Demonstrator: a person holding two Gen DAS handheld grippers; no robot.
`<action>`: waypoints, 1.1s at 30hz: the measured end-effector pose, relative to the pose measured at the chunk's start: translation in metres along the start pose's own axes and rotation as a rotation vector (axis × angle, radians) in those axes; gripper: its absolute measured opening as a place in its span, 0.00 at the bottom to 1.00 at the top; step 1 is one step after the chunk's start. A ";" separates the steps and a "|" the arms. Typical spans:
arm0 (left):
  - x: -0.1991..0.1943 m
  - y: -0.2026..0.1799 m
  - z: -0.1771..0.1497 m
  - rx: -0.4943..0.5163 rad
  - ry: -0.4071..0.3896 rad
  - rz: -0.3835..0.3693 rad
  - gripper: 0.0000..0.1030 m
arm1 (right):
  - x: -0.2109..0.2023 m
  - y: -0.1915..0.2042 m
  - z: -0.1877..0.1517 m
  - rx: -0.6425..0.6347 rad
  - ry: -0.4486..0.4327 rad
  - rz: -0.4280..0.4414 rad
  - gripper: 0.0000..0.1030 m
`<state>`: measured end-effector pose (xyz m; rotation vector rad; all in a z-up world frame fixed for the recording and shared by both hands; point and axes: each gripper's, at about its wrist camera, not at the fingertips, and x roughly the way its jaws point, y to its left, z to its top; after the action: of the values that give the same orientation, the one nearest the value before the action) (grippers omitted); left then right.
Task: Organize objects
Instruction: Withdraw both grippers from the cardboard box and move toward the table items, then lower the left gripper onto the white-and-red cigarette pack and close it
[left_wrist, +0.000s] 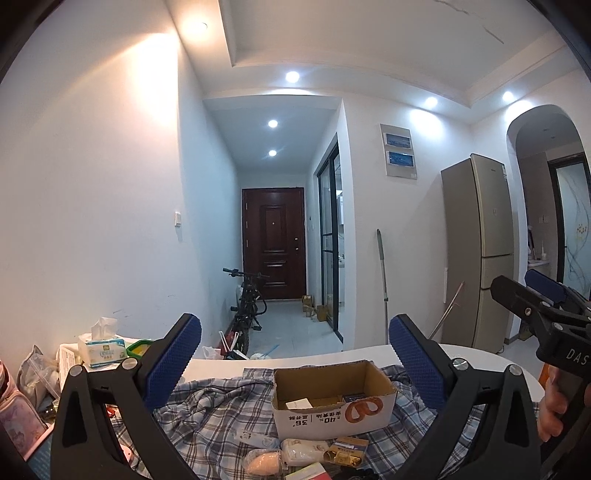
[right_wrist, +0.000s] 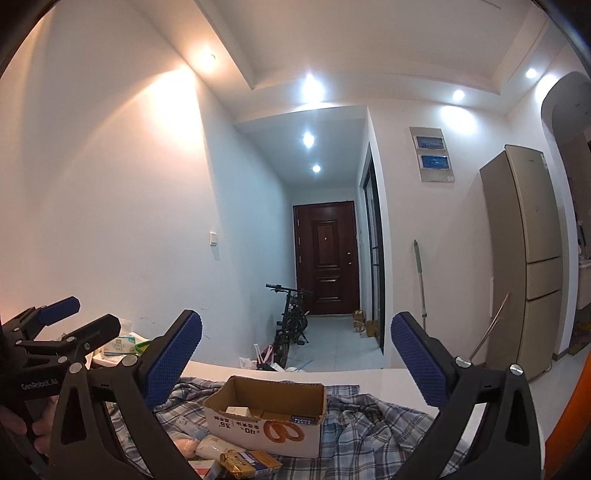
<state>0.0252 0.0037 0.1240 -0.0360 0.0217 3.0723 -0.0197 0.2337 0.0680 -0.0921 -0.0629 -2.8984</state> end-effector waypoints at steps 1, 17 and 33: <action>-0.001 0.001 0.000 -0.004 0.001 -0.001 1.00 | -0.001 0.000 0.000 0.001 -0.001 0.000 0.99; 0.013 0.019 -0.090 -0.161 0.283 -0.064 1.00 | -0.008 -0.003 -0.076 0.141 0.187 -0.010 0.99; 0.061 0.011 -0.156 -0.183 0.553 -0.031 1.00 | 0.022 0.001 -0.124 0.076 0.328 -0.103 0.99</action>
<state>-0.0333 -0.0057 -0.0336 -0.8754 -0.2264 2.9139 -0.0476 0.2214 -0.0543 0.4107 -0.1228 -2.9661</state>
